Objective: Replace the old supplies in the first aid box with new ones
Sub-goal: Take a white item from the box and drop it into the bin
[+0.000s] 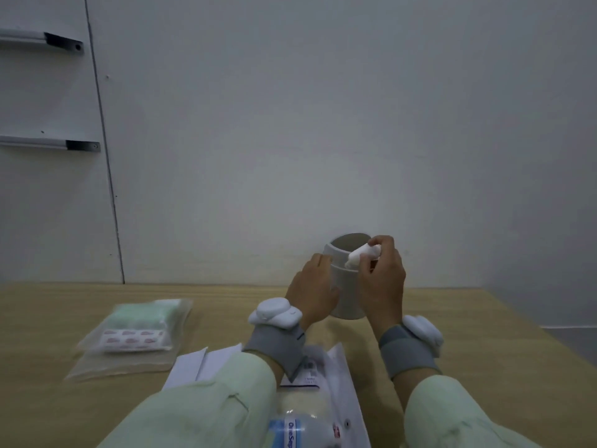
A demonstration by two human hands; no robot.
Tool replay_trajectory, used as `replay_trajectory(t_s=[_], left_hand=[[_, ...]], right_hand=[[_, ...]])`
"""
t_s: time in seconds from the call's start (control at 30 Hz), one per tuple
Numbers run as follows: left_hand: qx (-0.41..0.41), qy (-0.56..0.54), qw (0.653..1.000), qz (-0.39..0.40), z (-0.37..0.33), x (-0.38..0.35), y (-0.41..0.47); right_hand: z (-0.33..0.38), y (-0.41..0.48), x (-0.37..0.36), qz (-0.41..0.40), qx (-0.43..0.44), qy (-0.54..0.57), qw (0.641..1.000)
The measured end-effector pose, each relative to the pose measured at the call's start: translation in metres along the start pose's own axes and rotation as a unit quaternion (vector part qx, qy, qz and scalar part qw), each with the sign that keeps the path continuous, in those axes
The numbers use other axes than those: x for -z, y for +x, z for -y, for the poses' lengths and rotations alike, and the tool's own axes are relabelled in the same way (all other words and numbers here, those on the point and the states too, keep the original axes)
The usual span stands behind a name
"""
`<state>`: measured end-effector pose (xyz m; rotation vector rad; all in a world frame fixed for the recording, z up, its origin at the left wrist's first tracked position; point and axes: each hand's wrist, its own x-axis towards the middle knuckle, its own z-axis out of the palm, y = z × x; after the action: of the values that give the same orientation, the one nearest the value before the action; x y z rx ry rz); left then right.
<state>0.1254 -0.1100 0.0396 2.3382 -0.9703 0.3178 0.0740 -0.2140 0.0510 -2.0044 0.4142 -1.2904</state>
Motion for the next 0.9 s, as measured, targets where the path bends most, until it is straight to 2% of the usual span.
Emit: replay_trajectory(t_s=[0.3, 0.4, 0.5, 0.63, 0.9], left_hand=[[-0.041, 0.079, 0.996, -0.004, 0.002, -0.023, 0.031], [-0.042, 0.067, 0.997, -0.026, 0.004, -0.029, 0.031], [-0.036, 0.044, 0.997, -0.045, 0.004, -0.032, 0.030], [-0.038, 0.029, 0.998, -0.033, 0.003, -0.032, 0.031], [-0.040, 0.050, 0.998, 0.009, 0.002, -0.024, 0.027]], right_hand=[[-0.026, 0.029, -0.016, -0.011, 0.083, -0.061, 0.995], [-0.033, 0.034, -0.024, 0.000, 0.094, -0.075, 0.993], [-0.040, 0.037, -0.030, 0.023, 0.083, -0.112, 0.990], [-0.044, 0.036, -0.032, 0.068, 0.045, -0.198, 0.977], [-0.039, 0.028, -0.025, 0.115, 0.011, -0.221, 0.968]])
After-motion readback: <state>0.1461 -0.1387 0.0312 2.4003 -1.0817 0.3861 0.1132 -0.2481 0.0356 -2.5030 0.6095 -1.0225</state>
